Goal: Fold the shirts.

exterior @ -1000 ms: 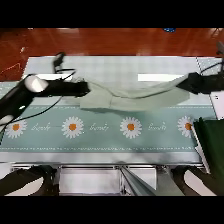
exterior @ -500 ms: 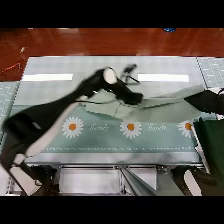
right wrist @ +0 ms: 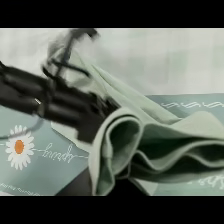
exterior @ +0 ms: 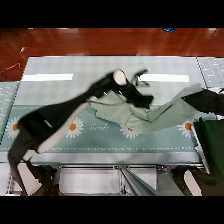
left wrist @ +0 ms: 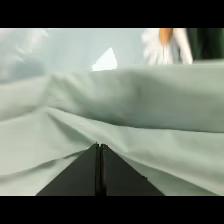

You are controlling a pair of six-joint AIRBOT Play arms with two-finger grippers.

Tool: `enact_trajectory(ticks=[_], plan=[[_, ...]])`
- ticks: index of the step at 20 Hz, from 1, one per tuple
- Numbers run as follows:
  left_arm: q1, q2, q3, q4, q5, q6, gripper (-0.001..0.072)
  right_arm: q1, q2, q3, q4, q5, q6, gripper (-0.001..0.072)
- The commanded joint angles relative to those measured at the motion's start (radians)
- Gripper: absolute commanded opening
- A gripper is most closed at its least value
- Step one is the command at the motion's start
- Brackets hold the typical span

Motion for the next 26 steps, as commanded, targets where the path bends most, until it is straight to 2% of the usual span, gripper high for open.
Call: enact_trajectory(ticks=[1, 4, 7, 10, 13, 16, 19, 20, 21, 22, 23, 26], plan=[[0.187, 0.166, 0.001, 0.214, -0.029, -0.028, 0.0018, 0.116, -0.079, 0.001, 0.070, -0.099, 0.000, 0.0027], [0.359, 0.374, -0.018, 0.407, -0.115, -0.025, 0.0019, 0.349, -0.280, 0.068, 0.095, -0.255, -0.001, 0.0027], [0.504, 0.626, -0.127, 0.478, -0.114, 0.003, 0.0019, 0.530, -0.570, 0.258, 0.114, -0.378, -0.009, 0.0027], [0.616, 0.879, -0.302, 0.478, -0.101, 0.029, 0.0019, 0.622, -0.859, 0.472, 0.152, -0.392, -0.009, 0.0027], [0.650, 1.087, -0.525, 0.478, -0.093, 0.002, 0.0019, 0.676, -1.071, 0.620, 0.198, -0.397, -0.011, 0.0027], [0.636, 1.234, -0.766, 0.431, -0.021, -0.029, 0.0019, 0.710, -1.203, 0.707, 0.232, -0.397, -0.011, 0.0028], [0.636, 1.282, -0.953, 0.335, 0.042, -0.028, 0.0019, 0.727, -1.268, 0.744, 0.244, -0.422, -0.008, 0.0028], [0.636, 1.278, -1.000, 0.309, 0.062, -0.027, 0.0019, 0.730, -1.274, 0.744, 0.246, -0.438, -0.008, 0.0046], [0.635, 1.272, -1.038, 0.296, 0.088, -0.024, 0.0019, 0.731, -1.275, 0.744, 0.257, -0.450, -0.008, 0.0140], [0.634, 1.265, -1.073, 0.293, 0.121, -0.024, 0.0019, 0.731, -1.275, 0.744, 0.287, -0.443, -0.019, 0.0360], [0.632, 1.254, -1.105, 0.293, 0.161, -0.025, 0.0019, 0.731, -1.275, 0.749, 0.333, -0.406, -0.072, 0.0414], [0.658, 1.195, -1.092, 0.290, 0.248, -0.025, 0.0019, 0.666, -1.245, 0.790, 0.360, -0.274, -0.045, 0.0412]])
